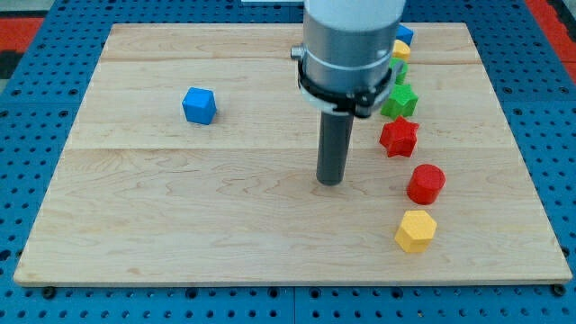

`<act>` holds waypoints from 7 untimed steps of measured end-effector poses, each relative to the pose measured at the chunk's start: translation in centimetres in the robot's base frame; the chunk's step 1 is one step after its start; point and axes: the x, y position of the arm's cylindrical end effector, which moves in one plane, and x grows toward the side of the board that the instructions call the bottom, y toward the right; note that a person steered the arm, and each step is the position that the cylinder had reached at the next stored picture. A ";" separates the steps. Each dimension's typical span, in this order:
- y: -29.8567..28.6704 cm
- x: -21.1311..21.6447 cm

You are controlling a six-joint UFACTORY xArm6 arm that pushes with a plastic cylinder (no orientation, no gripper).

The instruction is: Move the blue cube above the yellow hexagon

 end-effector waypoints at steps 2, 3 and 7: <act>-0.5 -9.1; -0.9 -13.2; -14.8 -17.2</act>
